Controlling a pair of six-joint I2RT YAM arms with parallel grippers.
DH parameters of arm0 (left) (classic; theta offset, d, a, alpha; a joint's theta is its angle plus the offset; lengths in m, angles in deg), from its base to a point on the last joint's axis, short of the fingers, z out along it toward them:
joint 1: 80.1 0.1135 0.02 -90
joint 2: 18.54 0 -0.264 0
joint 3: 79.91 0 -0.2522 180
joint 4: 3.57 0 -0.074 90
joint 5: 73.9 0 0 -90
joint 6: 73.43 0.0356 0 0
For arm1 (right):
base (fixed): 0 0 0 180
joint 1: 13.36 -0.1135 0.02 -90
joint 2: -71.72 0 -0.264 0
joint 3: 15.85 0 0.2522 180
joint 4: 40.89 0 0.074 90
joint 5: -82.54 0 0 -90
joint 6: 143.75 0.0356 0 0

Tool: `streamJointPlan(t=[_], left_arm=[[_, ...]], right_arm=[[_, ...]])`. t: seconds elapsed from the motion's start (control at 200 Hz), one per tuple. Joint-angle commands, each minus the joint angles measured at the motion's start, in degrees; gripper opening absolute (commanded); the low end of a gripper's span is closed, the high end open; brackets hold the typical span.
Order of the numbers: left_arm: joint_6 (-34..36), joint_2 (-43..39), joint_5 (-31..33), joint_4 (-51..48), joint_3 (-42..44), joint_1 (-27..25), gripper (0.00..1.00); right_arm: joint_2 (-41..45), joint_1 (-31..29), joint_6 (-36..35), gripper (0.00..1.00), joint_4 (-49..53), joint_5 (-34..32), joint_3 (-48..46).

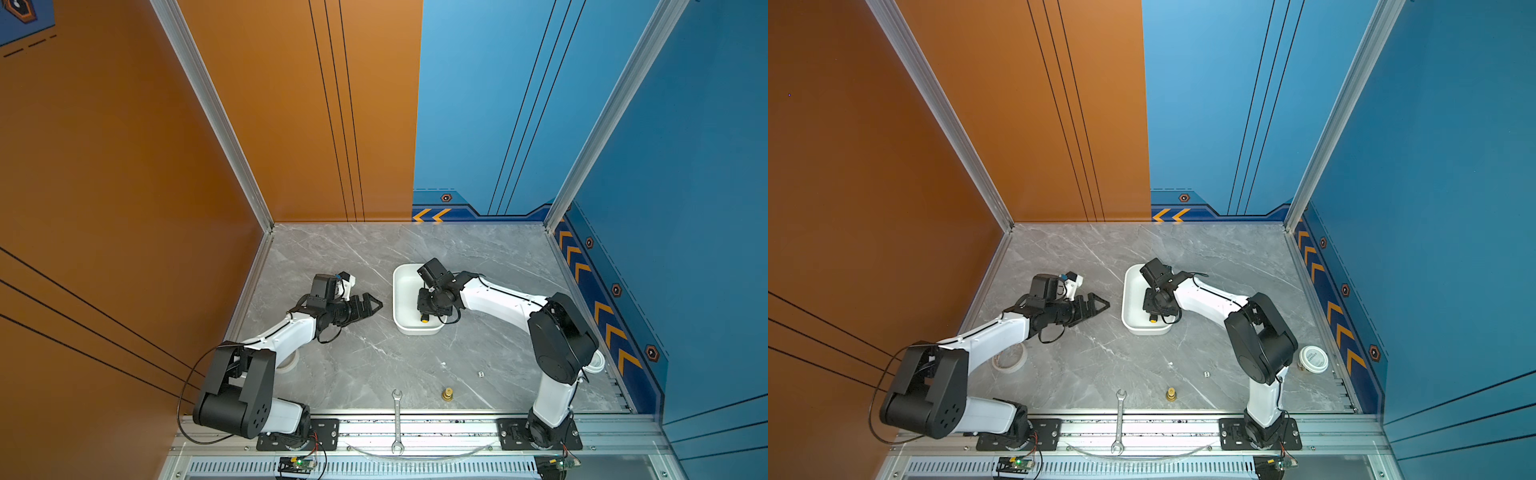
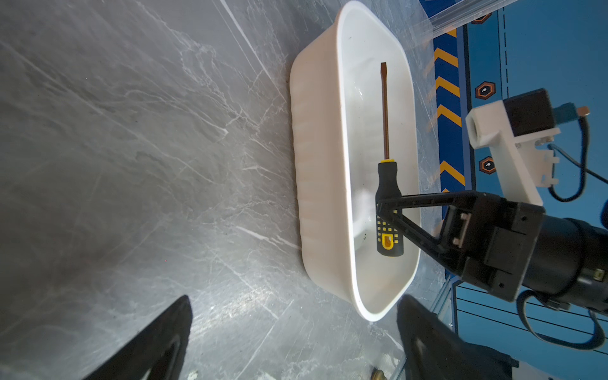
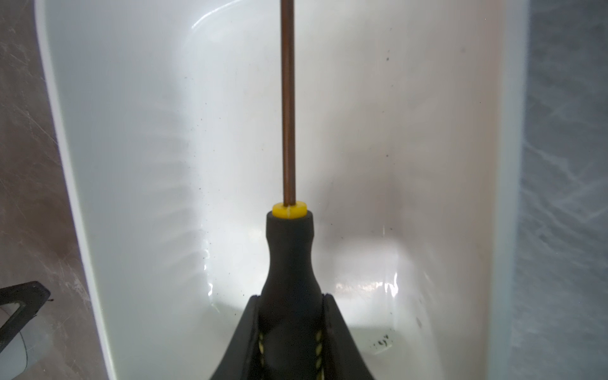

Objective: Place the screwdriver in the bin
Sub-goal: 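Lower the screwdriver into the white bin with the right gripper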

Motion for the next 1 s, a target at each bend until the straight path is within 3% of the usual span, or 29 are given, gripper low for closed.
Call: streamJointPlan(t=[0.0, 0.421, 0.996], left_arm=[[1.75, 0.48, 0.43, -0.54, 0.66, 0.43, 0.98], [2.02, 0.13, 0.97, -1.34, 0.62, 0.43, 0.98], [1.97, -0.26, 1.19, -1.94, 0.74, 0.41, 0.98]], right_arm=[[-1.77, -0.44, 0.56, 0.00, 1.68, -1.84, 1.41], [-4.50, -0.87, -0.27, 0.00, 2.87, -3.77, 2.21], [-5.25, -1.14, -1.04, 0.32, 2.91, -4.19, 2.39]])
